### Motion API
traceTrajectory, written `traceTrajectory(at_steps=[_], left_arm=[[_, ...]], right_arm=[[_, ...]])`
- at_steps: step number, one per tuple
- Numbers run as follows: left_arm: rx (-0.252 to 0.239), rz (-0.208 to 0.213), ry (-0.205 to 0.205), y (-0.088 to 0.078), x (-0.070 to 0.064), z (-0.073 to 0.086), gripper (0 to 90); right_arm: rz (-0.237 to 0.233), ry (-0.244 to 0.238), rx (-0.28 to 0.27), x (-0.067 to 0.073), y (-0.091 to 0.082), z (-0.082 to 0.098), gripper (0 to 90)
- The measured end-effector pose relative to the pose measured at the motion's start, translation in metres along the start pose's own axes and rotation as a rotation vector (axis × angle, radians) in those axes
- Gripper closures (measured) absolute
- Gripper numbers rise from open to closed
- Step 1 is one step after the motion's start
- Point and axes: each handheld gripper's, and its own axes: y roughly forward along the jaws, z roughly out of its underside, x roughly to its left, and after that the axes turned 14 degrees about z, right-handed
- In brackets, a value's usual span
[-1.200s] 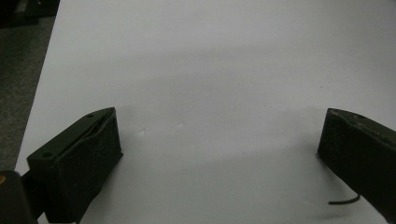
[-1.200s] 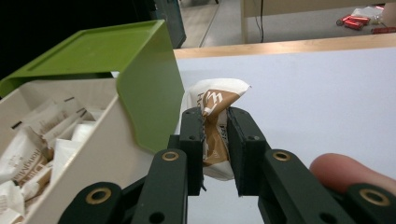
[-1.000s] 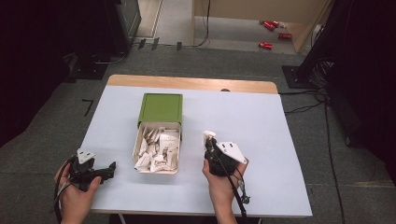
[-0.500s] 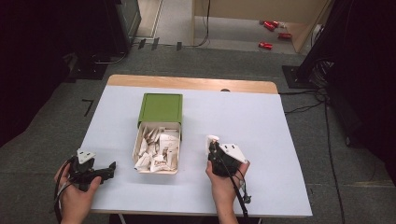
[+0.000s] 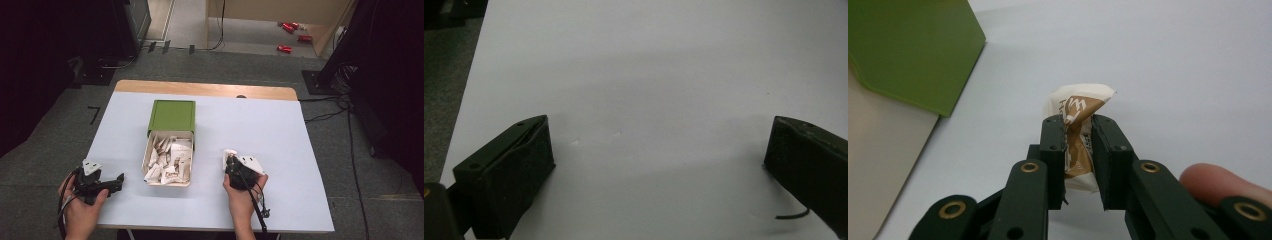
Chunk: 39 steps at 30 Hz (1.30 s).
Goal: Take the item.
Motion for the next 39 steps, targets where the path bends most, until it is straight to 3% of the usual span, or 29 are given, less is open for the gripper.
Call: traceTrajectory(at_steps=[39], left_arm=[[-0.001,0.000,0.001,0.000,0.000,0.000,0.0]], right_arm=[[0.021,0.007,0.057,-0.008,0.015,0.009,70.7]])
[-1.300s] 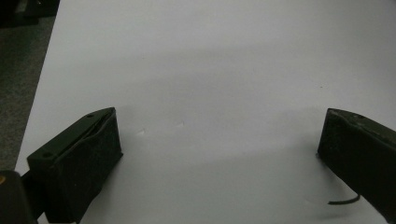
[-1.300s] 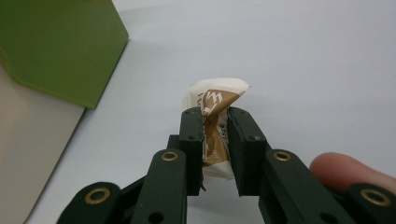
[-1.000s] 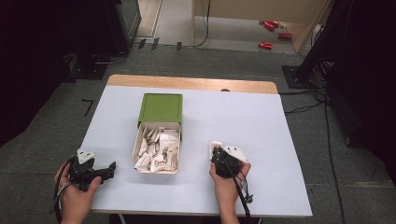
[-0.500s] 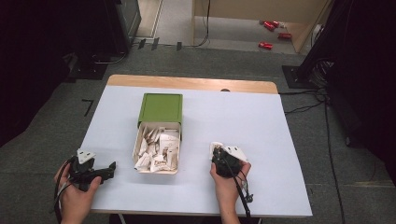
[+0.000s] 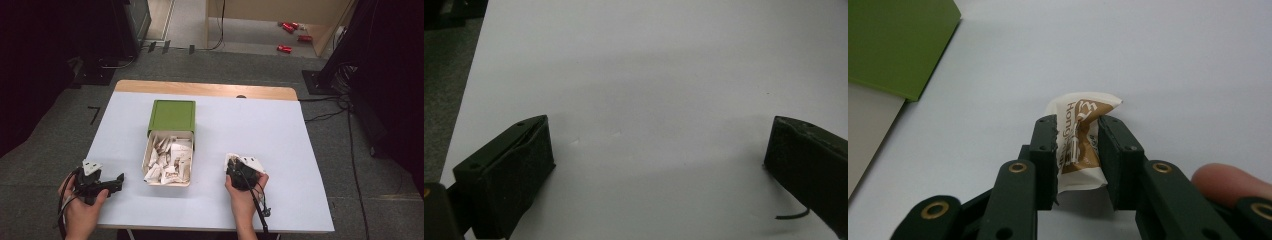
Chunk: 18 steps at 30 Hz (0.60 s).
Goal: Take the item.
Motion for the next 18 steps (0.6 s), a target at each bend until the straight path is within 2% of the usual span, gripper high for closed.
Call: traceTrajectory(at_steps=[4,7,8,9,10,11,12,13,14,15,18], left_arm=[[0.000,0.000,0.000,0.0000,0.0000,0.0000,0.0],[0.000,0.000,0.000,0.0000,0.0000,0.0000,0.0],[0.000,0.000,0.000,0.0000,0.0000,0.0000,0.0],[0.000,0.000,0.000,0.0000,0.0000,0.0000,0.0],[0.000,0.000,0.000,0.0000,0.0000,0.0000,0.0],[0.000,0.000,0.000,0.0000,0.0000,0.0000,0.0],[0.000,0.000,0.000,0.0000,0.0000,0.0000,0.0],[0.000,0.000,0.000,0.0000,0.0000,0.0000,0.0],[0.000,0.000,0.000,0.0000,0.0000,0.0000,0.0],[0.001,0.000,0.000,0.0000,0.0000,-0.0001,0.0],[0.001,0.000,0.000,0.0000,0.0000,-0.0001,0.0]], right_arm=[[0.004,0.007,0.002,-0.0004,-0.0001,-0.0006,68.7],[0.001,0.007,-0.002,-0.0016,-0.0004,-0.0021,60.3],[0.001,0.007,-0.002,-0.0016,-0.0004,-0.0021,60.3],[0.003,0.015,0.003,-0.0017,-0.0009,-0.0029,55.2],[0.003,0.015,0.003,-0.0017,-0.0009,-0.0029,55.2],[0.013,0.016,0.005,-0.0017,-0.0017,-0.0037,49.3],[0.013,0.016,0.005,-0.0017,-0.0017,-0.0037,49.3],[0.030,0.008,-0.003,-0.0012,-0.0022,-0.0041,41.3],[0.030,0.008,-0.003,-0.0012,-0.0022,-0.0041,41.3],[0.057,-0.005,-0.016,-0.0001,-0.0031,-0.0045,30.5],[0.082,0.000,-0.026,0.0012,-0.0050,-0.0050,26.0]])
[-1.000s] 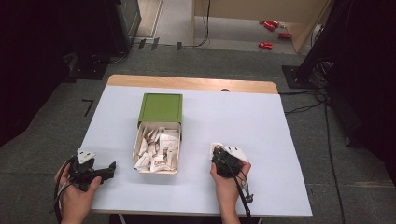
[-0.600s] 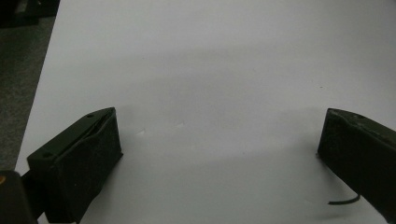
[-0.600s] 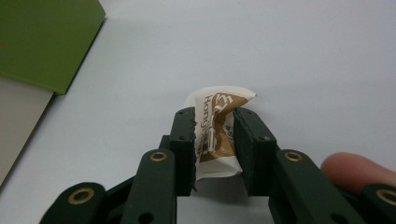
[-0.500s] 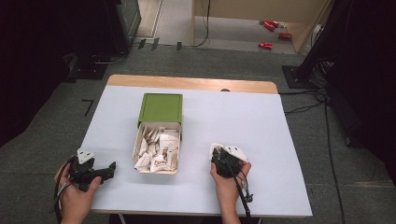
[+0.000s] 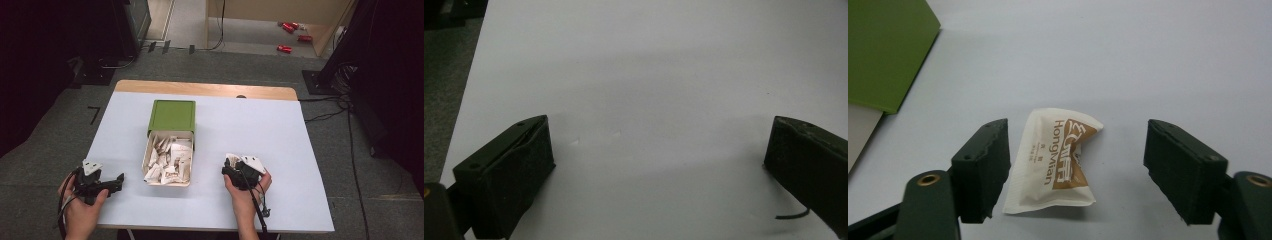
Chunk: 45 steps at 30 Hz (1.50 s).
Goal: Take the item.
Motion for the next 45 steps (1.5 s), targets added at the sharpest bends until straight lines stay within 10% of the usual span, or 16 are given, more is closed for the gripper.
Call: traceTrajectory(at_steps=[6,45], left_arm=[[0.000,0.000,0.000,0.000,0.000,0.000,0.0],[0.002,0.000,-0.001,0.000,0.000,0.000,0.0]], right_arm=[[-0.016,0.000,0.003,0.002,-0.008,-0.006,13.3],[-0.130,-0.062,-0.068,0.044,-0.063,-0.042,14.5]])
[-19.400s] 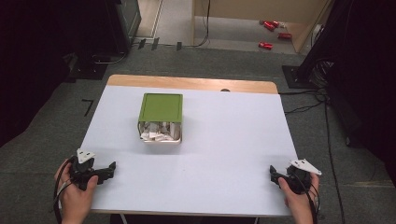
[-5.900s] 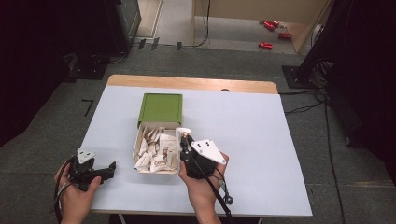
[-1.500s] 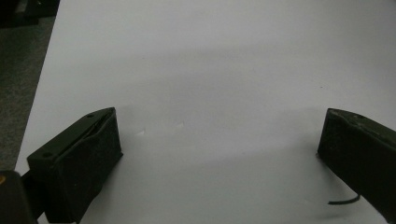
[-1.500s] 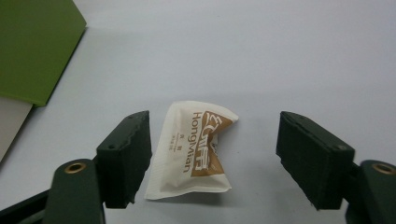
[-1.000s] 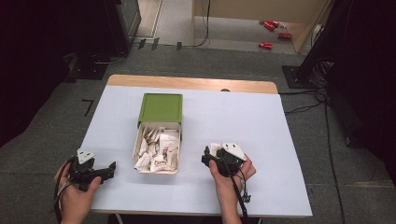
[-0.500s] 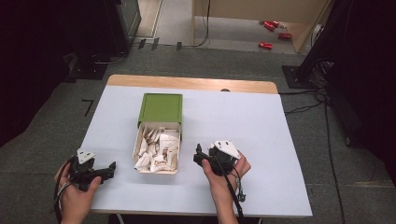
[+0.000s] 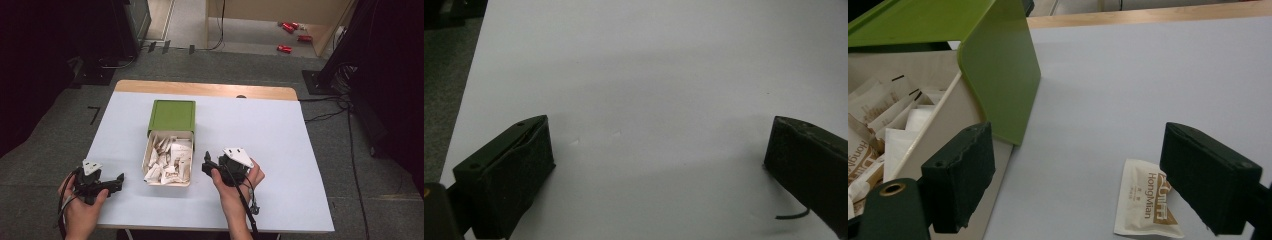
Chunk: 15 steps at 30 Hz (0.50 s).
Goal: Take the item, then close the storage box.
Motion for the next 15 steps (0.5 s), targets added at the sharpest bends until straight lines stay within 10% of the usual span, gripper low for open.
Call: traceTrajectory(at_steps=[15], left_arm=[[0.001,0.000,0.001,0.000,0.000,0.000,0.0]], right_arm=[[-0.041,-0.021,-0.027,0.018,-0.013,-0.012,14.5]])
